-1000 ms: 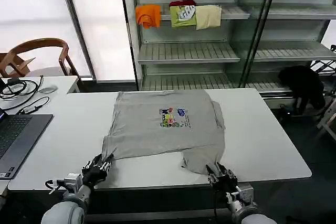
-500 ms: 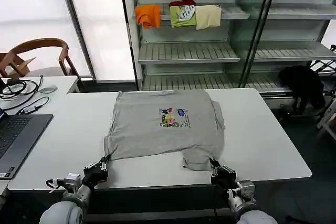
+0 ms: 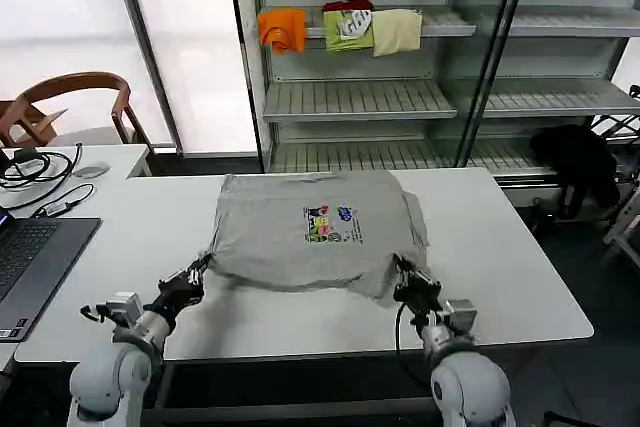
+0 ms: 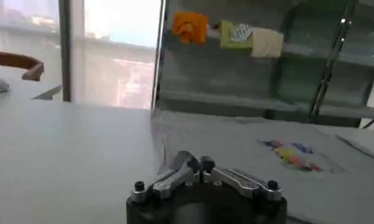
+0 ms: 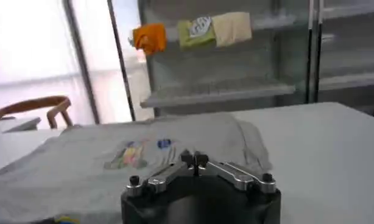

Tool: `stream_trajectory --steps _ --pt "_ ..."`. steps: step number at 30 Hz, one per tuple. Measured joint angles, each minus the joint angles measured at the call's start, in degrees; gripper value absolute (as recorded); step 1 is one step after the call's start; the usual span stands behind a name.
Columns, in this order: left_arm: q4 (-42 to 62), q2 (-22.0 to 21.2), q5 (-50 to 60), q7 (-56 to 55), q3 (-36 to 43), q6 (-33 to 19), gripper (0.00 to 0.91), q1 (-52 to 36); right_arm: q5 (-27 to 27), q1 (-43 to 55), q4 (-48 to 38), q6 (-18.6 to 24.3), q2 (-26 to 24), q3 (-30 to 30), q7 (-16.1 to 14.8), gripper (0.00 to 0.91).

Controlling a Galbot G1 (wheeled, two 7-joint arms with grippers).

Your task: Fold and organize the clothes.

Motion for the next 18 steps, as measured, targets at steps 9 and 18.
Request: stream_trajectory --steps 9,18 --pt "8.4 0.4 0.9 -1.6 1.2 0.6 0.01 -8.4 -1.5 11.6 -13.7 1.3 2.3 0.0 -0.2 0.0" --pt "14.5 0.2 3.5 -2.6 1.8 0.8 0.01 -12.7 -3.0 18.8 -22.6 1.6 3.5 -0.1 0.2 0.0"
